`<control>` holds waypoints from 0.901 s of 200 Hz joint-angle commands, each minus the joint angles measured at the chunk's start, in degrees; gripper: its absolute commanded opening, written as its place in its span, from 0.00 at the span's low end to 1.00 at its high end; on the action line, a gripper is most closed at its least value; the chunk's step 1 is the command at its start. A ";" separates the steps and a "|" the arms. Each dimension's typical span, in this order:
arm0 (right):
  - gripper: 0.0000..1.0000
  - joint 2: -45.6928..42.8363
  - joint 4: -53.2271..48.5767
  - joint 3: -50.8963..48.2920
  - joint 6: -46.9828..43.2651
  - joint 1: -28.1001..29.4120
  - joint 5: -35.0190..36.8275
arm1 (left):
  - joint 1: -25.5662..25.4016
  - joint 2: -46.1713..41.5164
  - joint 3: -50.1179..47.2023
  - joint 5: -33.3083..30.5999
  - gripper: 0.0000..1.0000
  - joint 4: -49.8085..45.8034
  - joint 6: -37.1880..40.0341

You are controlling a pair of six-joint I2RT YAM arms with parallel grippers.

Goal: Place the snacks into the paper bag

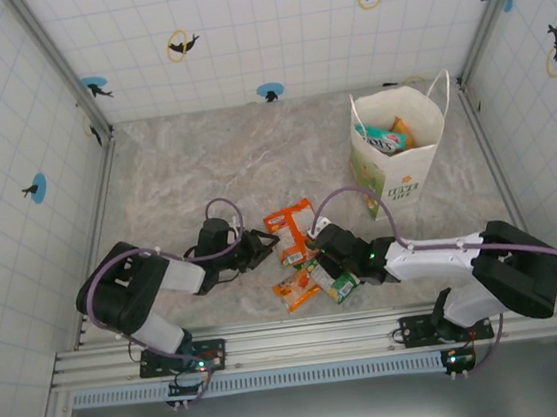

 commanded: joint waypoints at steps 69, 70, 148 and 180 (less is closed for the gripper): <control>0.51 3.38 3.03 1.16 0.95 -0.84 -1.12 | -0.77 10.69 -1.79 4.11 0.43 20.52 -7.24; 0.51 3.38 3.00 1.19 0.97 -0.83 -1.13 | -0.81 10.84 -1.77 4.13 0.43 20.86 -7.43; 0.50 2.82 3.15 0.98 1.17 -1.17 -1.05 | -3.31 20.35 -1.80 4.05 0.21 45.59 -19.19; 0.50 0.65 3.41 0.97 1.00 -1.08 0.35 | -3.33 19.36 -2.23 3.64 0.09 45.87 -18.53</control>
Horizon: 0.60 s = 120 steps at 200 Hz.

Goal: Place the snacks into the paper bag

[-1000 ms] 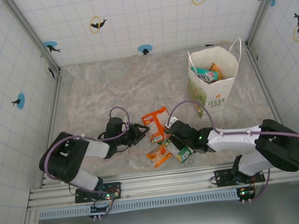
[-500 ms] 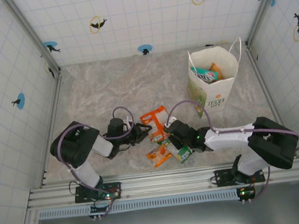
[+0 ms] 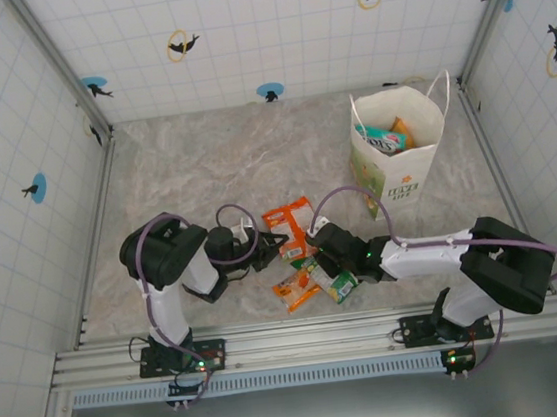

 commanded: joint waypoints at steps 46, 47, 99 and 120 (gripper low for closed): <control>0.51 -8.98 1.80 0.76 -1.39 0.87 4.82 | -0.52 -9.39 1.76 -0.85 0.06 -11.22 10.18; 0.51 -9.16 1.80 0.67 -1.40 0.89 4.92 | -0.49 -9.66 1.82 -0.86 0.06 -12.09 10.61; 0.53 -20.65 7.66 -1.92 -4.20 0.74 5.41 | -1.14 -24.18 13.39 -6.51 0.04 -53.12 36.93; 0.53 -24.12 8.67 -2.38 -5.08 0.02 4.06 | -1.33 -28.61 17.79 -9.05 0.02 -64.26 46.23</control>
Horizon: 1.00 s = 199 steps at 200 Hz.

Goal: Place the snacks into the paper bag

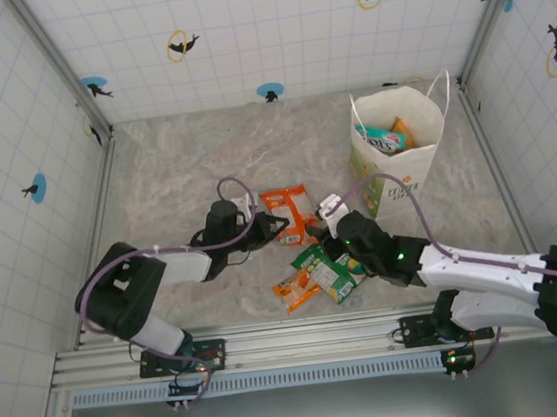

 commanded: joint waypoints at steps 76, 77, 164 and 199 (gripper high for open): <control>0.58 -9.38 4.77 -0.87 -5.54 -4.50 -9.07 | -0.57 -18.91 14.39 -7.05 0.00 -38.97 48.77; 0.58 -9.43 4.73 -0.80 -5.51 -4.55 -9.14 | -0.57 -19.01 14.53 -7.08 0.00 -39.15 48.97; 0.71 -12.73 11.69 -0.88 -5.74 -9.57 -23.07 | -0.56 -34.60 13.87 2.24 0.00 -35.26 61.35; 0.73 -13.66 15.94 -0.74 -6.00 -12.62 -29.23 | -0.57 -36.25 13.75 9.84 0.00 -32.60 60.80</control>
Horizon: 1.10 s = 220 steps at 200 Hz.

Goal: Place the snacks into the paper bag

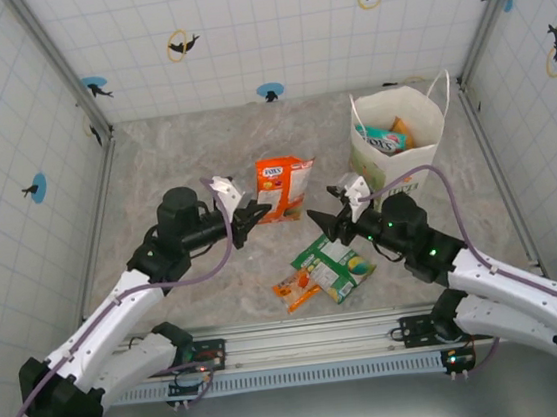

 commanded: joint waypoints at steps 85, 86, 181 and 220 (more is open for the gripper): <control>0.73 -0.41 15.56 0.31 3.43 -9.57 -30.48 | -0.30 -1.58 0.87 17.65 0.00 11.36 -1.23; 0.73 -0.40 15.57 0.36 3.52 -9.56 -30.75 | -0.28 -1.56 0.87 17.69 0.00 11.41 -1.36; 0.46 4.08 18.91 1.69 5.89 -9.99 -38.92 | -0.26 -0.59 0.17 18.58 0.00 14.28 -3.41; 0.31 3.96 19.33 1.50 5.90 -10.22 -37.82 | -0.26 -0.50 -0.49 15.38 0.00 13.89 -2.91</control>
